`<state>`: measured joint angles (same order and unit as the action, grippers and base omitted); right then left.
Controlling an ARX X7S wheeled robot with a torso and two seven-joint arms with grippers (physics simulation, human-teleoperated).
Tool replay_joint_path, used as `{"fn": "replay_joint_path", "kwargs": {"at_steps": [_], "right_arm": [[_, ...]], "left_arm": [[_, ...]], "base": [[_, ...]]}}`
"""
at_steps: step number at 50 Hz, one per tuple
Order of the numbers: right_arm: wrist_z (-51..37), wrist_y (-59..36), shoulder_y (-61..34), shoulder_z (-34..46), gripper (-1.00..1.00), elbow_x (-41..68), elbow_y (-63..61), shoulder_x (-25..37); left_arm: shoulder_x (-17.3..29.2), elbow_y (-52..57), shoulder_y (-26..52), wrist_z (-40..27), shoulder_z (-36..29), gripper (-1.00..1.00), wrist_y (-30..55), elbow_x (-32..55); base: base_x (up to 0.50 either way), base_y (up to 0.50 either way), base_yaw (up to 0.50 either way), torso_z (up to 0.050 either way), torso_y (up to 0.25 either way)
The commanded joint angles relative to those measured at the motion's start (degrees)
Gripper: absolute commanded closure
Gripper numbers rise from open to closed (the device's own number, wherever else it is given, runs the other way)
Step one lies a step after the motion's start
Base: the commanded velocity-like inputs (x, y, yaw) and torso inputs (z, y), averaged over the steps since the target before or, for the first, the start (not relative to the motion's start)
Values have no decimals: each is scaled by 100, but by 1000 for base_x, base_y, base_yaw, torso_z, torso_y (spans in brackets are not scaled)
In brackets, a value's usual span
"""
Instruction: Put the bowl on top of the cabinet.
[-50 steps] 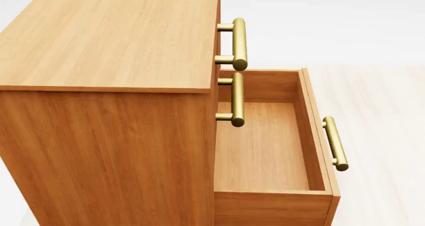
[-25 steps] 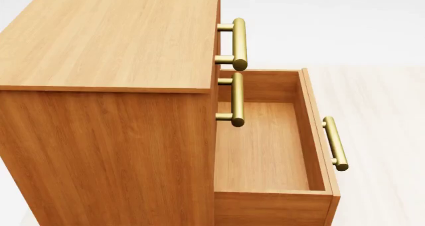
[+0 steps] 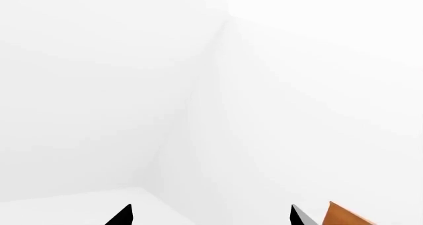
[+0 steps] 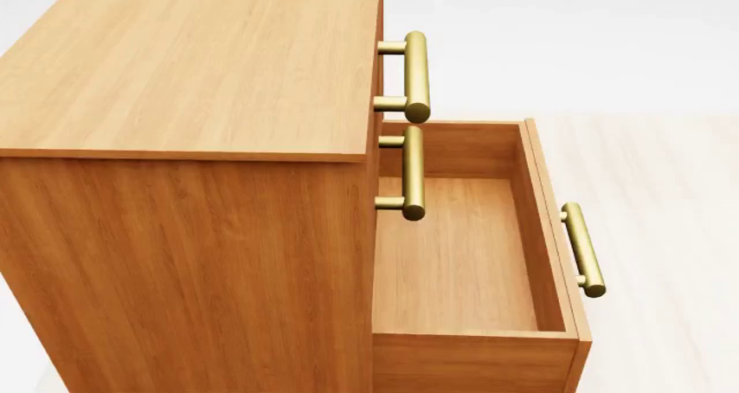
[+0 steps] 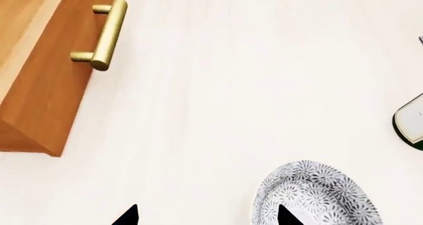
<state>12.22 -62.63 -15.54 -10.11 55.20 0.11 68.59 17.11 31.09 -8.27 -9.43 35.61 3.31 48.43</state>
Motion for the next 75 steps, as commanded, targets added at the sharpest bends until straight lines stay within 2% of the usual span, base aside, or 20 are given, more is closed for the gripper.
{"fn": "replay_joint_path", "kwargs": {"at_steps": [1,12,21,50,75], "right_arm": [[-51,4,-160,167,-100,-7,264,-156],[-190,91,310,-119,-100,-30,316,-239],[-314,266,449,-22,-100,-284,366,-281],[-286,349,-239,1064,-100,-955,820,-505],[-320,605,-362,1396,-100,-1262,1217,-865]], "left_arm": [[12,-40,3,16,-16,-100,-19,4],[12,-54,0,23,-37,-100,-42,-14],[19,-48,-13,18,-46,-100,-52,-15],[62,15,-41,-63,-87,-100,-26,-1],[73,-78,-30,-14,-131,-100,-86,-36]], "base": [[0,0,0,0,0],[0,0,0,0,0],[0,0,0,0,0],[0,0,0,0,0],[0,0,0,0,0]]}}
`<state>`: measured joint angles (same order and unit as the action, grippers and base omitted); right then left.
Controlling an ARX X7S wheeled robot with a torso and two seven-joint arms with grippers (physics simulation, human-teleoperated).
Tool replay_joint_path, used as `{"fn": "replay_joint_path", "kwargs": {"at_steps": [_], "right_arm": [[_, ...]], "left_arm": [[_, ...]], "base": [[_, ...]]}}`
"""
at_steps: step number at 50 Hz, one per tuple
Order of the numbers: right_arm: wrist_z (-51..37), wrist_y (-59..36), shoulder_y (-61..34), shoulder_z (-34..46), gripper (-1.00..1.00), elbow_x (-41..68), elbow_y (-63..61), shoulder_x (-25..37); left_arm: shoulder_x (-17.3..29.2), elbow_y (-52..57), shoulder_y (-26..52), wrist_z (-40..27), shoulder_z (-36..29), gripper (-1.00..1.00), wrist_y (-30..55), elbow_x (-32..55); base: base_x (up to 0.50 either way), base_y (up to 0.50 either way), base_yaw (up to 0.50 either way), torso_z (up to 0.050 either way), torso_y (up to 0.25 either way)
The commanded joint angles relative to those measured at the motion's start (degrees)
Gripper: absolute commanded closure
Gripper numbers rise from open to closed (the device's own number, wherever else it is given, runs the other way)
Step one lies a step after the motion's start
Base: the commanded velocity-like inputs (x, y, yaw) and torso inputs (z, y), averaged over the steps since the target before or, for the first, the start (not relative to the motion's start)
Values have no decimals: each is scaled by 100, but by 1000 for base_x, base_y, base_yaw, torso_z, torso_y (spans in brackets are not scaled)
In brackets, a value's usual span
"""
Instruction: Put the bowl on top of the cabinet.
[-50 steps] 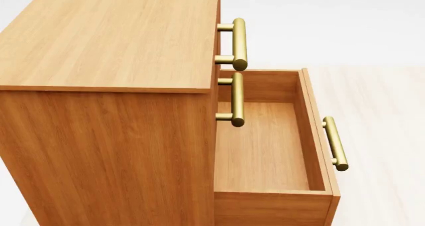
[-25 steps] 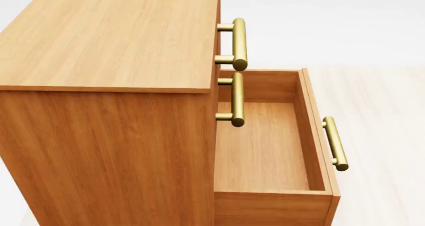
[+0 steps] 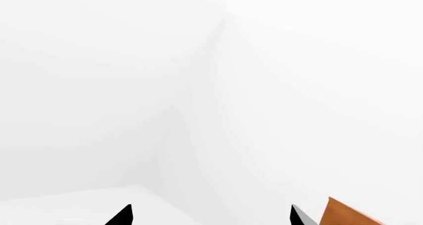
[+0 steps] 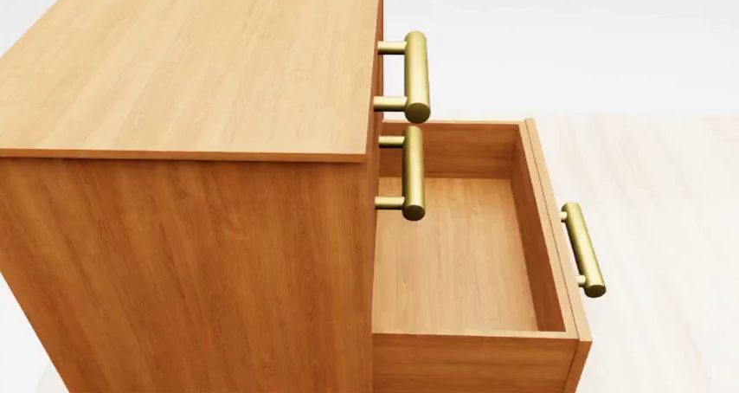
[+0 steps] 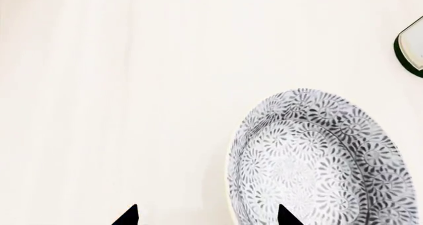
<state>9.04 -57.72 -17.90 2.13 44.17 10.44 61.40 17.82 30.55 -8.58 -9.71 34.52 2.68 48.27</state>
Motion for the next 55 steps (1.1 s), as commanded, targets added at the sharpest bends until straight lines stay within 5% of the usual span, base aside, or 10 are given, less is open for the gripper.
{"fn": "replay_joint_path", "kwargs": {"at_steps": [1,34,35,55], "right_arm": [[-16,144,-147,174,-100,-182,208,-160],[-47,719,116,107,-100,-371,265,-295],[-45,744,138,74,100,-353,256,-299],[-176,1018,567,-425,100,-127,189,-403]], "left_arm": [[3,-17,-2,7,-22,-100,-21,-18],[28,7,-39,-19,-32,-100,-50,21],[29,13,-41,-22,-33,-100,-50,22],[38,28,-45,-46,-51,-100,-67,38]], "base": [[0,0,0,0,0],[0,0,0,0,0],[0,0,0,0,0],[0,0,0,0,0]]}}
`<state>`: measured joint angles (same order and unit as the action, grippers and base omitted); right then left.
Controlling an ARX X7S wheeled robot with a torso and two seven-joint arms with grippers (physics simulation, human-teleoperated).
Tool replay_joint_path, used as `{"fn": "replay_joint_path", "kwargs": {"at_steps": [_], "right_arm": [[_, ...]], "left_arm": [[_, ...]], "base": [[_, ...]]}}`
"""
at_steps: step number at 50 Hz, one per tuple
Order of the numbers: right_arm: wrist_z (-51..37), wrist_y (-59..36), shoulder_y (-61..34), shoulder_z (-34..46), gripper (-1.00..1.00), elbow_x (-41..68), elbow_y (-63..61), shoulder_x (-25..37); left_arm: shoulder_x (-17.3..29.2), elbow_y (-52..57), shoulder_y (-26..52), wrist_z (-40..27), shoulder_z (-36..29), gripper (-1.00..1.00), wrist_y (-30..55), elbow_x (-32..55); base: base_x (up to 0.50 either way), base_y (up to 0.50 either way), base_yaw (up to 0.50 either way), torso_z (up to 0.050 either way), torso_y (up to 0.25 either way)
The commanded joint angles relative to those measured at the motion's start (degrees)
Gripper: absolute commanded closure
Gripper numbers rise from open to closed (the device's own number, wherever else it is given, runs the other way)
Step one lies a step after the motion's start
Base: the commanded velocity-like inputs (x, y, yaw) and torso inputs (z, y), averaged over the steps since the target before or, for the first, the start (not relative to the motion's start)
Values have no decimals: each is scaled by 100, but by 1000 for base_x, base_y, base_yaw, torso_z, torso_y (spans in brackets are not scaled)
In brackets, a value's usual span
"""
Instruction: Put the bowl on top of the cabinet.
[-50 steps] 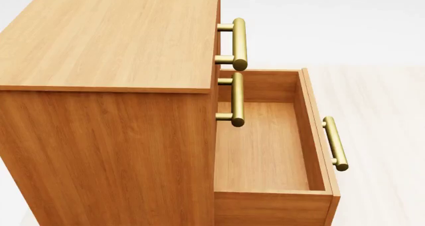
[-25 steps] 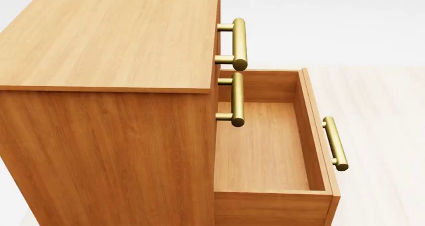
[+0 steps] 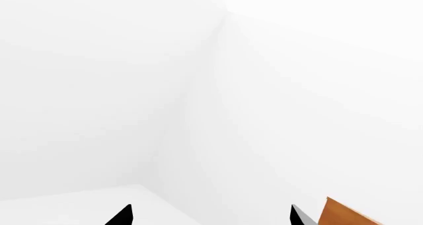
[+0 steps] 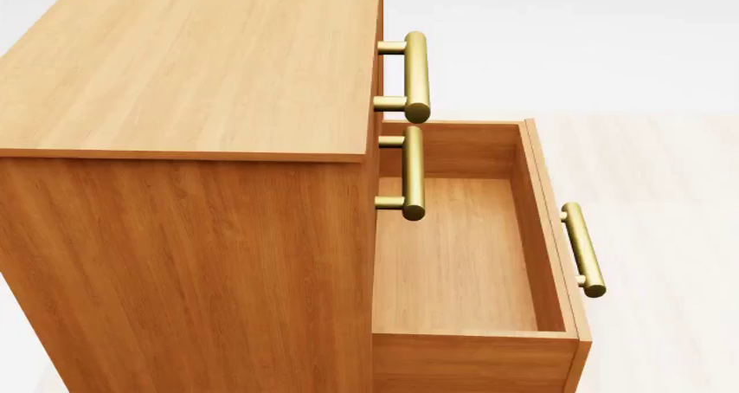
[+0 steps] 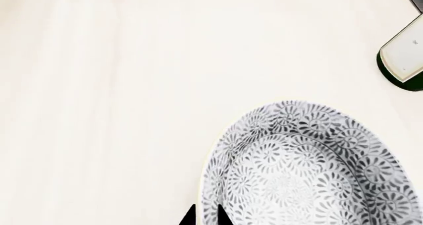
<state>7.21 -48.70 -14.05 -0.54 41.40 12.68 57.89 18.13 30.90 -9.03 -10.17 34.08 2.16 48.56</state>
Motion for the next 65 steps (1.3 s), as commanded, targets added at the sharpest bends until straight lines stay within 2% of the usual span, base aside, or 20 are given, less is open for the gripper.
{"fn": "replay_joint_path", "kwargs": {"at_steps": [1,11,26,47,54,58,65], "right_arm": [[9,114,202,-193,100,181,-50,-56],[-78,151,288,-400,100,249,-105,-10],[-184,-32,770,-1163,100,609,-486,403],[-116,-228,491,-1605,100,929,-872,861],[-25,-274,133,-1418,100,972,-994,1030],[114,-322,-431,-981,100,938,-1075,1186],[588,-692,-2174,296,100,585,-1118,1262]], "left_arm": [[7,-20,2,7,-8,-100,-20,9],[7,-2,-16,-1,-14,-100,-31,12],[27,-26,-16,5,-13,-100,-52,30],[36,-3,-35,-23,-25,-100,-64,51],[37,0,-40,-31,-32,-100,-67,53],[41,-15,-33,-28,-38,-100,-72,53],[43,-20,-32,-27,-47,-100,-83,50]], "base": [[0,0,0,0,0],[0,0,0,0,0],[0,0,0,0,0],[0,0,0,0,0],[0,0,0,0,0],[0,0,0,0,0],[0,0,0,0,1]]}}
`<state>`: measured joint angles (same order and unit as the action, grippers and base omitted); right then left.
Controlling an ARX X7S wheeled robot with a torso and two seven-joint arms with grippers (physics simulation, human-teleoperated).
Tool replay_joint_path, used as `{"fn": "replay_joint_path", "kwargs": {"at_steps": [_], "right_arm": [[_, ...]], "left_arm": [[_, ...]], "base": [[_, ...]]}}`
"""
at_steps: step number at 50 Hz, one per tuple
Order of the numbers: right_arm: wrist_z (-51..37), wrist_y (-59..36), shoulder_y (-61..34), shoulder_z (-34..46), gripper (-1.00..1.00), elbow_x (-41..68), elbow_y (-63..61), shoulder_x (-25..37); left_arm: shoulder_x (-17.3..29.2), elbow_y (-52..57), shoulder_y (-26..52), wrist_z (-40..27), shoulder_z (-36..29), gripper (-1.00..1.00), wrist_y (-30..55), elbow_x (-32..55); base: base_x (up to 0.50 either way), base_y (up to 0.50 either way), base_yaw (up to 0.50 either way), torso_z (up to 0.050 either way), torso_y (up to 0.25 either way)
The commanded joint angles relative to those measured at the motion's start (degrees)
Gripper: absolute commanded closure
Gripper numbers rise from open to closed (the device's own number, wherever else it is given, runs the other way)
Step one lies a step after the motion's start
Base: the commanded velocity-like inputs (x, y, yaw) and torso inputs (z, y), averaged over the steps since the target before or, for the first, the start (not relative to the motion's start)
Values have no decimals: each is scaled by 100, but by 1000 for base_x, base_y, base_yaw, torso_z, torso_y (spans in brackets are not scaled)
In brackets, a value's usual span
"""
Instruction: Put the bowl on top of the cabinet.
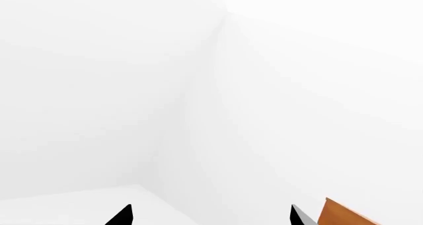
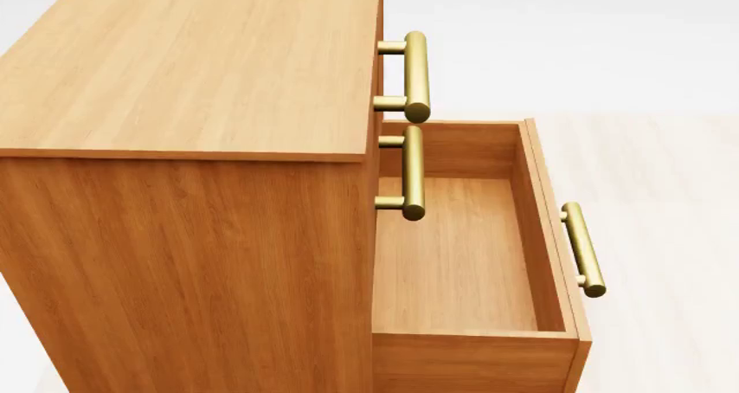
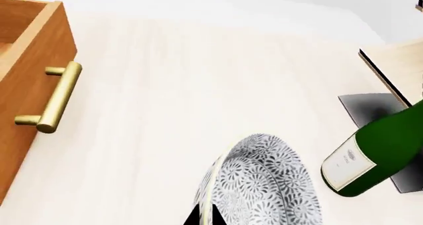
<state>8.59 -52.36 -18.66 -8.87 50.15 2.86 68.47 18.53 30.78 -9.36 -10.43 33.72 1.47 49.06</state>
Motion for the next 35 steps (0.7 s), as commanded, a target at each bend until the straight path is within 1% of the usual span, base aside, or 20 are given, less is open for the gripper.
{"fn": "replay_joint_path", "kwargs": {"at_steps": [1,4,5,7,10,14,15,18,21,25,30,35], "right_arm": [[568,-438,-2142,1406,100,-437,-135,165],[794,-624,-2726,1791,100,-638,-103,116],[998,-757,-3235,2116,100,-864,-72,59],[1259,-895,-3780,2434,100,-1064,-57,-28],[1530,-1041,-4419,2875,100,-1401,13,-183],[1909,-1104,-4997,3354,100,-1729,75,-347],[2003,-1083,-5125,3516,100,-1861,94,-379],[2114,-1139,-5296,3660,100,-1953,140,-441],[2427,-1146,-5715,4084,100,-2260,191,-568],[2581,-1175,-5996,4230,100,-2374,267,-685],[2913,-1143,-6410,4616,100,-2630,308,-847],[3019,-1087,-6526,4740,100,-2713,316,-908]], "left_arm": [[5,-10,1,-4,-12,-100,-13,1],[10,-12,1,-6,-15,-100,-12,3],[9,-13,0,0,-15,-100,-18,5],[15,-17,2,4,-19,-100,-18,5],[16,-29,4,13,-24,-100,-25,5],[20,-18,-4,7,-21,-100,-28,11],[20,-12,-7,0,-22,-100,-25,14],[23,-3,-12,-7,-23,-100,-24,18],[26,9,-17,-19,-27,-100,-20,15],[26,11,-22,-22,-33,-100,-22,11],[29,14,-22,-28,-41,-100,-26,6],[33,8,-24,-26,-40,-100,-33,12]], "base": [[0,0,0,0,0],[0,0,0,0,0],[0,0,0,0,0],[0,0,0,0,0],[0,0,0,0,0],[0,0,0,0,0],[0,0,0,0,0],[0,0,0,0,0],[0,0,0,0,0],[0,0,0,0,3],[0,0,0,0,0],[0,0,0,0,0]]}}
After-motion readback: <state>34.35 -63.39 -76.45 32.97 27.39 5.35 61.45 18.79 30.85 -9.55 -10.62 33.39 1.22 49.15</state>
